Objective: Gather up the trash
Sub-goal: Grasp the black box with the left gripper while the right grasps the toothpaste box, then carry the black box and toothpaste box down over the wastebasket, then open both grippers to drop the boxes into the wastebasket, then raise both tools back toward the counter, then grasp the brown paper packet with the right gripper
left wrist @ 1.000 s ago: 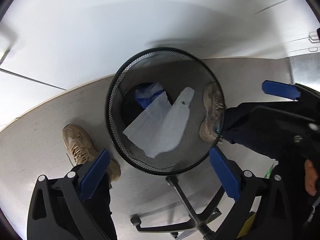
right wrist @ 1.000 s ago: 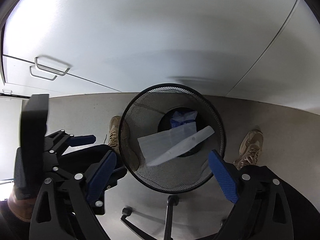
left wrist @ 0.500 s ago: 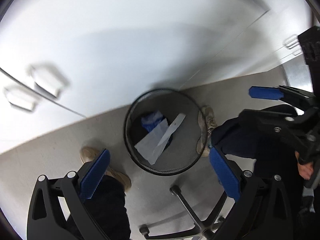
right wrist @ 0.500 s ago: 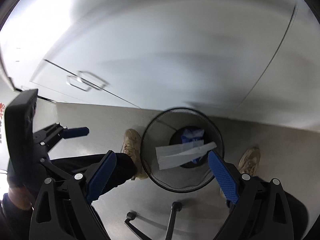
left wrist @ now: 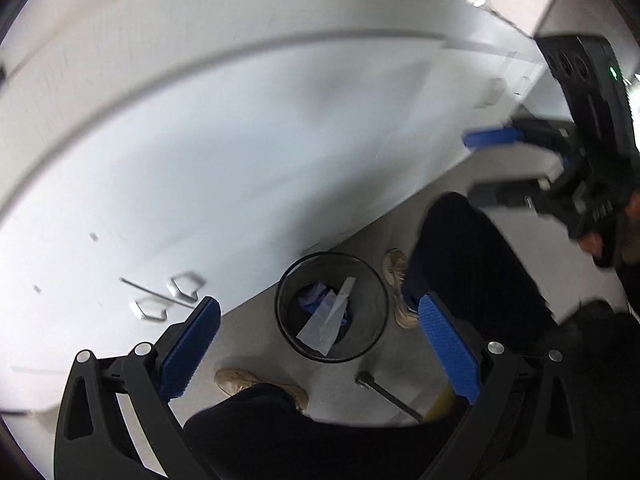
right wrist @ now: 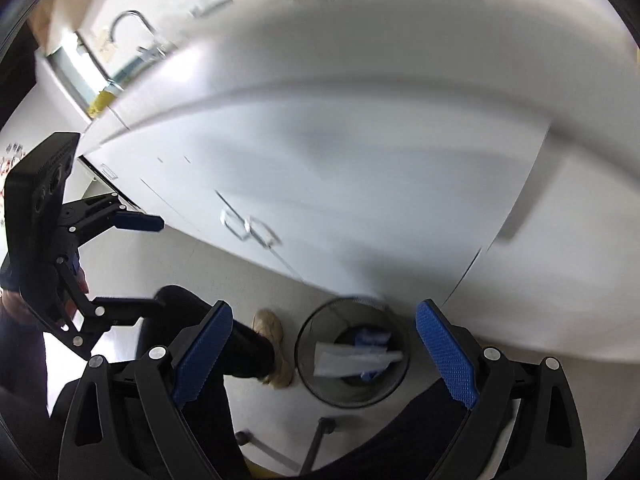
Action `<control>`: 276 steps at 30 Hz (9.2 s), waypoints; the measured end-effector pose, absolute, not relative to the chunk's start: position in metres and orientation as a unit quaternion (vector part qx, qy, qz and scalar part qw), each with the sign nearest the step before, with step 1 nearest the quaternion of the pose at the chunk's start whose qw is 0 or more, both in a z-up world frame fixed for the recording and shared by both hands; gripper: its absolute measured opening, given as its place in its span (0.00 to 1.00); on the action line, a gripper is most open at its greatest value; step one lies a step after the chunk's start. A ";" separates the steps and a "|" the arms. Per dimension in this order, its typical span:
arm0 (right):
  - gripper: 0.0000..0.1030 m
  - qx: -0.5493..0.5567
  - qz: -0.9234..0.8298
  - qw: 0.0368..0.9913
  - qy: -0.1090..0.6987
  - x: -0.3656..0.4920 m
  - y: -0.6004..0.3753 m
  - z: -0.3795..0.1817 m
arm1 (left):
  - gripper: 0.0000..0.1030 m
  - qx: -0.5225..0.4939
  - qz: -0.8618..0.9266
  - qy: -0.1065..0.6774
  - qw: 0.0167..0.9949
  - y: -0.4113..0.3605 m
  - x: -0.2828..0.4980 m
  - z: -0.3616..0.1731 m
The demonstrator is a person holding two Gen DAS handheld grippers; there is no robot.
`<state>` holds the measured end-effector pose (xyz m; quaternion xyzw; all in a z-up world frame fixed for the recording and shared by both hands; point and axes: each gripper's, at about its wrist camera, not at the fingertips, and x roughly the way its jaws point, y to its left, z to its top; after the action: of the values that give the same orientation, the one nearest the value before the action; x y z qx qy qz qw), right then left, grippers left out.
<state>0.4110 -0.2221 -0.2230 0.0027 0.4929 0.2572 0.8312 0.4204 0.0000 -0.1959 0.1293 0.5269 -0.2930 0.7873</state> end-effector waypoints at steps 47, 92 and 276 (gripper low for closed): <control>0.97 -0.021 0.186 0.894 0.407 0.681 -0.238 -0.112 | 0.96 0.076 -0.156 0.412 0.895 0.019 0.809 -0.055; 0.48 0.039 0.181 0.923 0.338 0.600 -0.286 -0.071 | 0.77 0.202 -0.240 0.316 0.895 0.006 0.658 0.066; 0.38 -0.018 0.347 0.841 0.416 0.814 -0.336 -0.088 | 0.01 -0.141 0.022 0.312 0.939 0.045 0.521 -0.041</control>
<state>0.8142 -0.3360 -0.0878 -0.0182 0.4158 0.3468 0.8405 0.5206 0.0451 -0.0408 -0.1409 0.3116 0.0221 0.9395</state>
